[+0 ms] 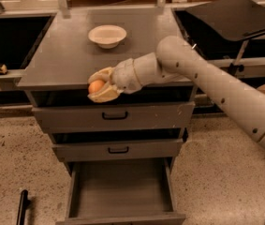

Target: Place orange into bottom drawer

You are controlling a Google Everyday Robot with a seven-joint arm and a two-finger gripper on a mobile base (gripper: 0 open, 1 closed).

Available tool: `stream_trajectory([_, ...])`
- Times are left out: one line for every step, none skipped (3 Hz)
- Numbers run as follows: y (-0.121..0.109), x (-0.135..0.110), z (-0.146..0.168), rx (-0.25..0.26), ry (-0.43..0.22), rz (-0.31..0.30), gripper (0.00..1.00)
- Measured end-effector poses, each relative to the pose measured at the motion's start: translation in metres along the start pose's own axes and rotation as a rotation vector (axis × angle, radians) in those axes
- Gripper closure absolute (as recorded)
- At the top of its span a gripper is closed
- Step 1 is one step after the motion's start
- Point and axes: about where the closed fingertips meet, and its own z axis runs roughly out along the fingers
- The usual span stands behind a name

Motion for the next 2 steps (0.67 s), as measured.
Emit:
stream_trajectory([0.0018,-0.0017,0.0001,-0.005,0.001,0.002,1.00])
stream_trajectory([0.0043,-0.0039,0.0057,-0.025,-0.020,-0.021,1.00])
